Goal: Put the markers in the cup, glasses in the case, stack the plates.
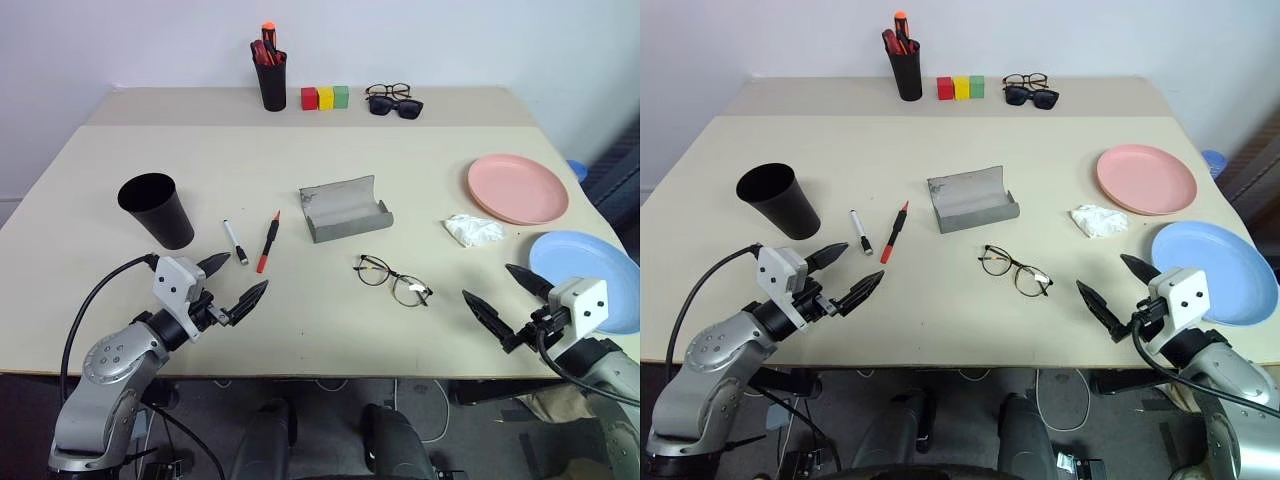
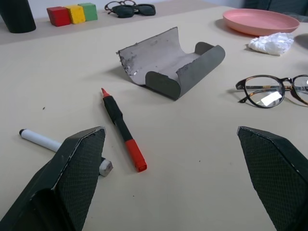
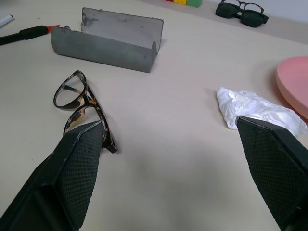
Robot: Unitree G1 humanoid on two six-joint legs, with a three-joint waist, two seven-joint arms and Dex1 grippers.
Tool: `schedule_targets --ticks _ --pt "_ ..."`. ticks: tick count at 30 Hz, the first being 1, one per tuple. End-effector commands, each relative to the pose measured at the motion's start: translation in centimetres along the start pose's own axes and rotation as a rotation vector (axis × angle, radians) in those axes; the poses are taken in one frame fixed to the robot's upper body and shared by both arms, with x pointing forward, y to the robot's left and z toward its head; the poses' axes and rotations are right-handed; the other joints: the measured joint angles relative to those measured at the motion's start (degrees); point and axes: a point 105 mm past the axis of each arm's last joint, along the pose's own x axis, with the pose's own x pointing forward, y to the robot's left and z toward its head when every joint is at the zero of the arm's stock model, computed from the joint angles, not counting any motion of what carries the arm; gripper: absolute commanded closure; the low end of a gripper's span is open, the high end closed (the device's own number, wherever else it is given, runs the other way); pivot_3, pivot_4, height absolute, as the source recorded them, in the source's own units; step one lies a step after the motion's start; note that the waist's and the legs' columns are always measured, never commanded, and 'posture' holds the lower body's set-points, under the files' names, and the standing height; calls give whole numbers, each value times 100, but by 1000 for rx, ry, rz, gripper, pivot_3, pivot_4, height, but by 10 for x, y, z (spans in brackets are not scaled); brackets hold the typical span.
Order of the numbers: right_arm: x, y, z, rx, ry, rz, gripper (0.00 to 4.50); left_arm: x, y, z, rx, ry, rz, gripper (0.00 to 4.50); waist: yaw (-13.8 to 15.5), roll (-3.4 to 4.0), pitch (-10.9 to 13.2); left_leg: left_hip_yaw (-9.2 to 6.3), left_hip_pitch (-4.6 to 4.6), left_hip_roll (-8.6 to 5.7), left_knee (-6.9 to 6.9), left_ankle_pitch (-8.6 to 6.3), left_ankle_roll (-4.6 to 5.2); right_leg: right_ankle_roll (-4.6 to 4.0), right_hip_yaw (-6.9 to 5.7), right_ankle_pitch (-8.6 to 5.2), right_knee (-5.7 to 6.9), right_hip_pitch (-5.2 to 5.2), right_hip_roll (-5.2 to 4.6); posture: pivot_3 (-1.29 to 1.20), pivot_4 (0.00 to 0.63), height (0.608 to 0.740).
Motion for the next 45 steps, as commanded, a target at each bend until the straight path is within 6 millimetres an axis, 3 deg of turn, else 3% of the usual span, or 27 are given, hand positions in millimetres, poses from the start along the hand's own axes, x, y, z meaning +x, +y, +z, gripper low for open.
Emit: schedule_targets --ticks 1,9,23,30,35,39,45 --pt "-2 -6 10 -36 -33 -18 35 0 -6 7 11 -21 -25 0 1 0 0 3 0 2 0 0 0 0 0 0 0 0 0 0 150 740" --pt "2 -4 11 -42 -44 -11 35 4 -3 8 8 -25 7 0 7 -1 -1 11 2 4 -1 9 15 -5 0 4 6 -1 0 0 150 740" --pt "13 -6 16 -82 -72 56 35 19 24 18 27 20 259 0 4 -3 -1 11 4 4 33 10 17 -3 0 4 23 9 1 0 150 740" --pt "45 6 57 -152 -226 280 35 76 32 43 -108 262 246 0 6 -29 11 1 3 3 79 11 19 21 0 -8 72 19 9 0 150 740" --pt "67 2 72 -204 -269 322 35 115 49 60 -196 415 290 0 -2 -47 21 -6 3 1 77 12 22 45 0 3 76 20 17 0 150 740" --pt "71 1 76 -214 -285 322 35 129 52 52 -258 548 326 0 -8 -48 23 -13 3 0 62 12 23 67 0 9 86 16 21 0 150 740" --pt "68 4 77 -211 -289 309 35 144 37 15 -272 738 309 0 -6 -49 23 -15 2 -1 68 12 22 65 0 8 88 15 23 0 150 740"
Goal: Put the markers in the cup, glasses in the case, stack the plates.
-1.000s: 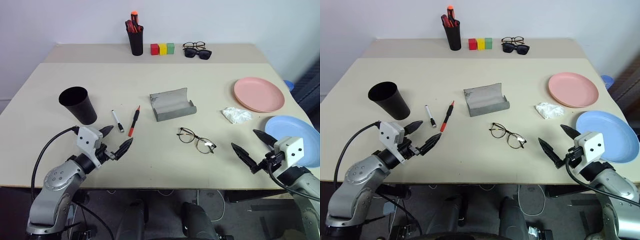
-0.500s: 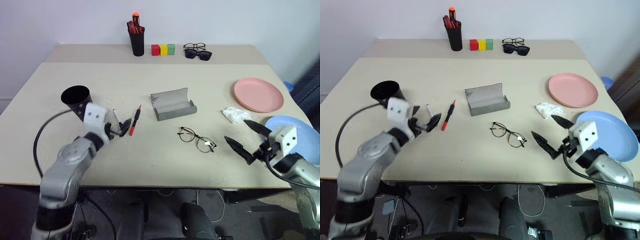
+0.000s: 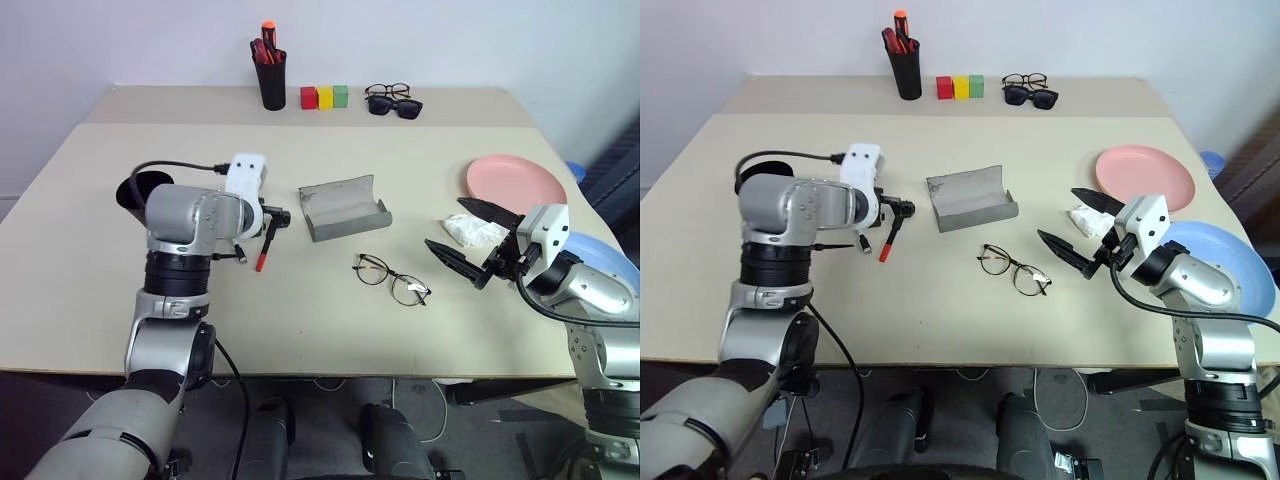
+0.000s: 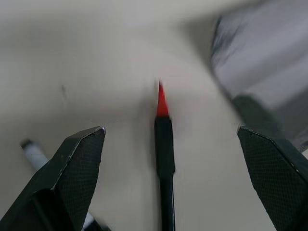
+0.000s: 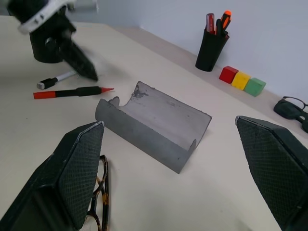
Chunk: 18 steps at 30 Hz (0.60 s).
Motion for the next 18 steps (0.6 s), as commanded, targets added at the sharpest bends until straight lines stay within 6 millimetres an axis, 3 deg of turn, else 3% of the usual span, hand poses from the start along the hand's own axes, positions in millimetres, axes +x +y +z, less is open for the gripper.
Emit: schedule_targets --ticks 1,3,10,18 --pt "-1 0 14 -47 -39 -13 7 12 -6 -2 20 45 16 245 1 0 0 0 0 0 3 0 0 -2 0 0 0 1 0 0 150 740" --pt "-2 1 15 -50 -36 -20 0 20 -7 -8 23 71 22 829 14 3 -2 -1 2 0 7 0 -1 -8 0 -1 1 5 0 0 150 740" --pt "-7 3 19 -51 -26 -43 0 24 -2 -9 30 82 45 4453 23 4 -3 0 5 -1 8 0 -3 -11 0 0 -1 10 -2 0 150 740" --pt "-1 -2 20 -43 -23 -50 0 3 -8 15 217 -169 89 4487 9 2 -1 0 4 -1 4 0 -3 -13 1 1 -1 7 -3 0 150 740"
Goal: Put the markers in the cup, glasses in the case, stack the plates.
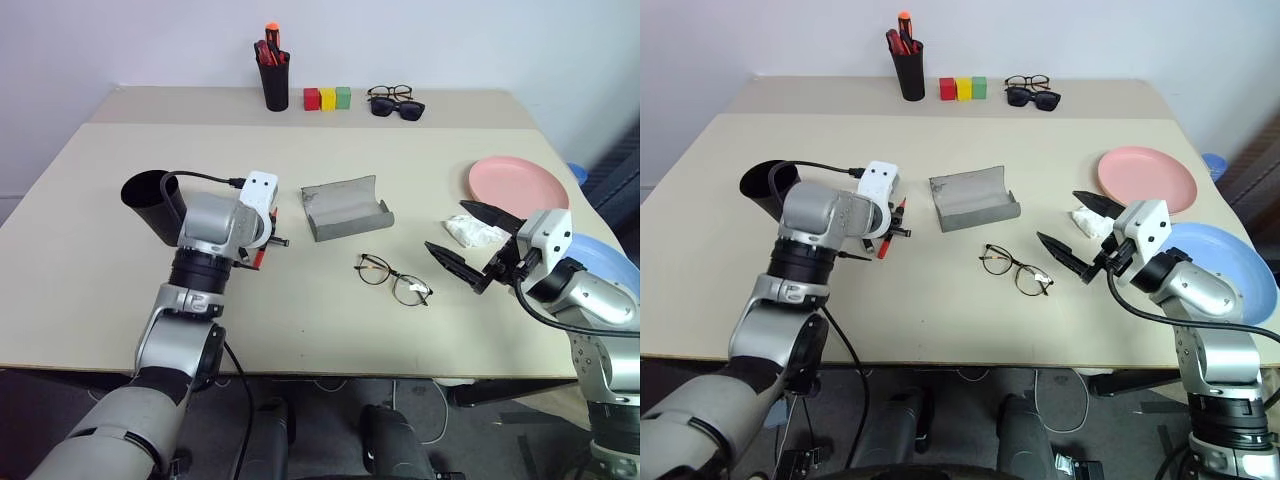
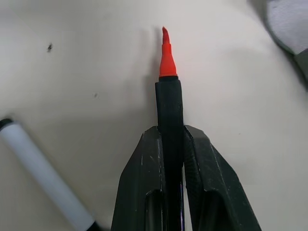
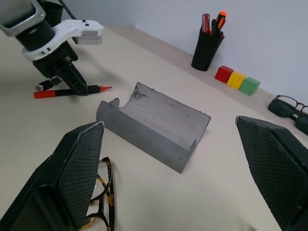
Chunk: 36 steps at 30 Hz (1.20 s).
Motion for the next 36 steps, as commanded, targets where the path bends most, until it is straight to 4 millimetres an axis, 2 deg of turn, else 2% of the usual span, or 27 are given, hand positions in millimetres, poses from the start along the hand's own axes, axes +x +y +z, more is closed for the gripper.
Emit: schedule_targets --ticks 1,4,6,7,8,9,14,16,19,24,36 --pt "3 -9 15 -41 -40 -15 0 -28 -7 32 162 -248 21 4487 -11 -1 1 0 -2 0 0 0 0 -1 0 1 0 -2 0 0 150 740" --pt "11 -13 18 -32 -62 -18 0 -85 -13 67 338 -694 79 4487 -56 -2 5 6 -4 3 -9 0 -1 -5 5 3 -1 -12 0 0 150 740" --pt "14 -14 19 -30 -70 -16 0 -108 -14 76 387 -868 95 4487 -21 -1 5 9 -4 4 -14 1 -2 -7 9 3 -1 -16 -1 0 150 740" --pt "16 -14 19 -27 -75 -13 0 -127 -7 85 365 -1022 177 4487 -5 3 2 10 -4 4 -13 1 -2 -8 9 3 -1 -17 -1 0 150 740" --pt "18 -13 18 -23 -78 -9 0 -139 8 87 295 -1111 287 4487 7 4 2 11 -2 4 -11 1 -2 -10 9 4 -3 -15 -1 0 150 740" --pt "19 -13 18 -21 -81 -5 0 -142 24 85 218 -1132 378 4487 13 3 2 14 -2 4 -8 1 -2 -11 9 4 -5 -12 -3 0 150 740" --pt "25 -12 14 -13 -90 9 0 -154 85 74 81 -1182 692 4487 5 -1 2 14 0 2 4 2 0 -11 9 8 -7 -2 -3 0 150 740" --pt "27 -12 13 -11 -93 12 0 -156 103 69 59 -1182 796 4487 4 -1 2 15 -1 3 4 2 0 -9 8 9 -6 -3 -3 0 150 740" --pt "30 -12 12 -10 -96 16 0 -154 120 62 54 -1177 897 4487 5 -1 2 16 -1 2 3 2 0 -5 8 11 -6 -3 -3 0 150 740" --pt "32 -13 12 -13 -101 22 0 -144 129 54 41 -1140 947 4487 11 -3 3 17 -2 1 5 2 0 6 8 17 -8 -1 -2 0 150 740" --pt "26 -13 8 -16 -98 22 0 -121 127 26 81 -1070 931 4487 -2 -3 3 19 2 2 4 2 0 13 8 22 -3 -2 -2 0 150 740"
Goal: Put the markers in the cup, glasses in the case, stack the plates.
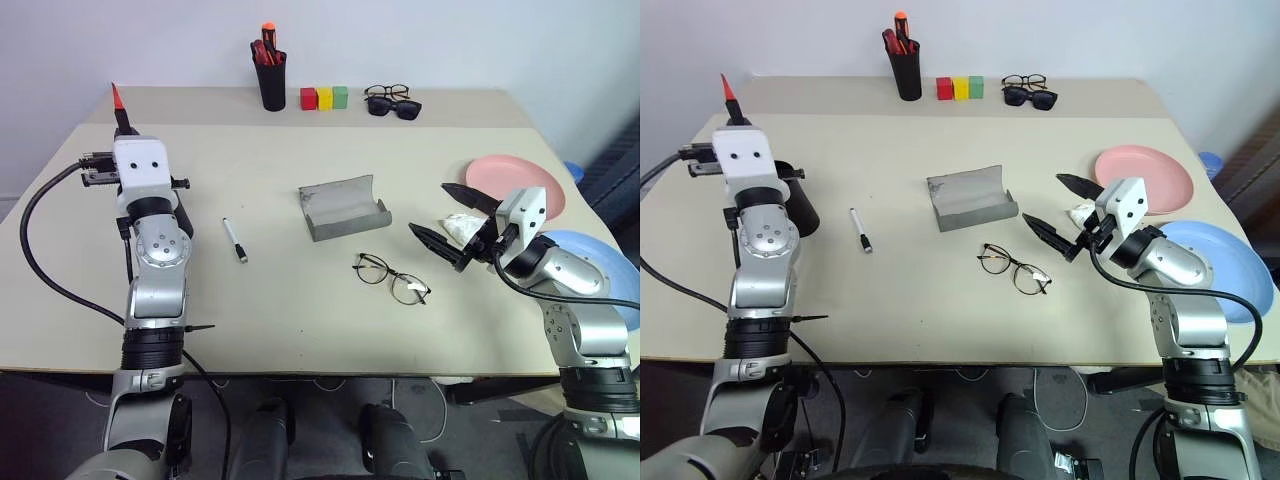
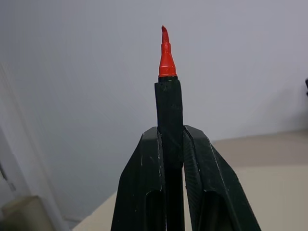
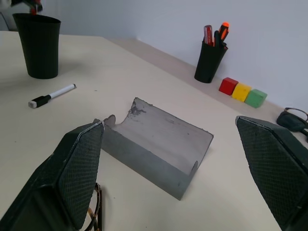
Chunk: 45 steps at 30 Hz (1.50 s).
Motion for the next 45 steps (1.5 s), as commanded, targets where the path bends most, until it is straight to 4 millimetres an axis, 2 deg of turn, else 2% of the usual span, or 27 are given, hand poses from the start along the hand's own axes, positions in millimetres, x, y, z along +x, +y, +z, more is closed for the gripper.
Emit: schedule_targets --ticks 1,2,5,8,12,14,16,19,24,30,34,39,45 --pt "-5 -5 9 -33 -36 -14 0 -3 3 4 11 -45 6 4487 1 0 0 0 0 0 0 0 0 0 0 0 -1 0 0 0 150 740" --pt "-5 -5 9 -33 -36 -13 0 -5 2 2 19 -43 -1 4487 3 0 0 0 0 0 -1 0 0 0 0 0 -1 0 0 0 150 740" --pt "-6 -4 9 -35 -36 -8 0 -9 -2 0 43 -54 -26 3080 2 0 0 0 0 0 0 0 0 -1 0 -1 0 0 0 0 150 740" --pt "-5 -4 10 -34 -40 -5 0 -14 -4 1 -8 -59 -38 1629 4 0 0 1 0 0 0 0 0 -3 0 -2 0 0 0 0 150 740" --pt "-2 1 13 -17 -59 30 0 -20 -18 20 -168 -55 -106 1629 12 -1 0 1 -2 0 1 0 0 -5 0 -3 -1 0 0 0 150 740" --pt "2 7 16 -5 -77 77 0 -23 -29 23 -295 91 -118 1629 11 -1 0 1 -3 0 3 0 0 -5 0 -3 -2 1 0 0 150 740" --pt "7 13 20 12 -94 118 0 -28 -42 14 -361 322 -119 1629 10 -3 1 -1 -3 0 5 0 0 -4 0 -2 1 3 0 0 150 740" --pt "15 16 23 19 -105 144 0 -39 -58 5 -371 568 -137 1629 -18 -5 2 -3 -1 0 11 0 1 0 0 -2 3 4 1 0 150 740" --pt "20 16 25 14 -109 151 0 -58 -63 -14 -316 869 -77 1629 -47 -8 4 -8 1 0 4 0 1 5 0 -4 3 1 5 0 150 740" --pt "20 15 25 9 -108 137 0 -60 -75 -26 -276 927 -35 1629 -6 -10 5 -9 -1 0 5 0 1 -2 0 -7 2 1 6 0 150 740" --pt "16 13 26 0 -104 114 0 -56 -95 -33 -278 951 -87 1629 19 -15 8 -9 -6 -2 8 0 0 -3 0 -7 -2 2 6 0 150 740" --pt "12 12 26 -11 -97 95 0 -48 -111 -38 -280 965 -145 1629 6 -16 8 -9 -7 -3 4 0 0 -1 0 -6 -4 -1 5 0 150 740" --pt "5 10 25 -16 -84 70 0 -52 -117 -54 -240 1030 -174 1629 -3 -16 9 -9 -6 -3 3 0 0 6 0 -3 -2 -1 5 0 150 740"
